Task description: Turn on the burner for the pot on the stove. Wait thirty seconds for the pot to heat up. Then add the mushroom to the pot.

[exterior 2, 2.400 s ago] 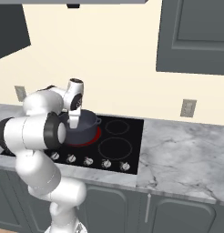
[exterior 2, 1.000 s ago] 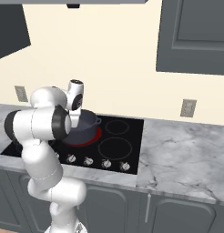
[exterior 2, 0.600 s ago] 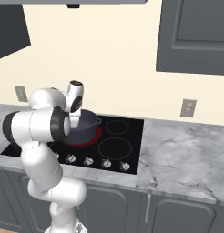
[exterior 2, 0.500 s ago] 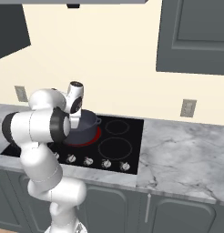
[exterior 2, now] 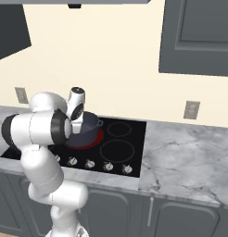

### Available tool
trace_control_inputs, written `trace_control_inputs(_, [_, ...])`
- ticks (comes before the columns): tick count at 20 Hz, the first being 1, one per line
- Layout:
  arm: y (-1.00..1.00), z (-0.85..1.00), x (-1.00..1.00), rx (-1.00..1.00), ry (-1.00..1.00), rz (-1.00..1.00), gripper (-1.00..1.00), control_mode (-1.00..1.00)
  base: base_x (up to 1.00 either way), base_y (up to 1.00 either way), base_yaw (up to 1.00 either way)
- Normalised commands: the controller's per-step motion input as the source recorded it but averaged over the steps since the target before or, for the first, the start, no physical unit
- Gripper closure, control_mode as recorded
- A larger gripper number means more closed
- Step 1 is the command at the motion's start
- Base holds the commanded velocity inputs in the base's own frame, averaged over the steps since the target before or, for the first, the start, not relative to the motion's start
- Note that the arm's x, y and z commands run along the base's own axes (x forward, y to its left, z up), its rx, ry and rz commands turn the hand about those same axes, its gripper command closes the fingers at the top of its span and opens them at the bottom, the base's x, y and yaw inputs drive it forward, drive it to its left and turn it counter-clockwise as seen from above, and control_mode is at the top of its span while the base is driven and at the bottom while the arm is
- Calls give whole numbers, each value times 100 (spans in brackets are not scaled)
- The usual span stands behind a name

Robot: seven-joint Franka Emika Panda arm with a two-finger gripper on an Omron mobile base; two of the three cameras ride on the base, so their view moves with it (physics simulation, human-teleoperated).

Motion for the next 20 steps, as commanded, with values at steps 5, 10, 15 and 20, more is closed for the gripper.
trace_control_inputs(5, [0, 0, 18, 0, 0, 0, 100, -100, 0, 0, 0])
trace_control_inputs(10, [0, -6, 4, 0, -2, 0, 100, -100, 0, 0, 0])
trace_control_inputs(15, [0, -13, 0, 0, -5, 0, 100, -100, 0, 0, 0])
trace_control_inputs(20, [0, -11, 5, 0, -4, 0, 100, -100, 0, 0, 0])
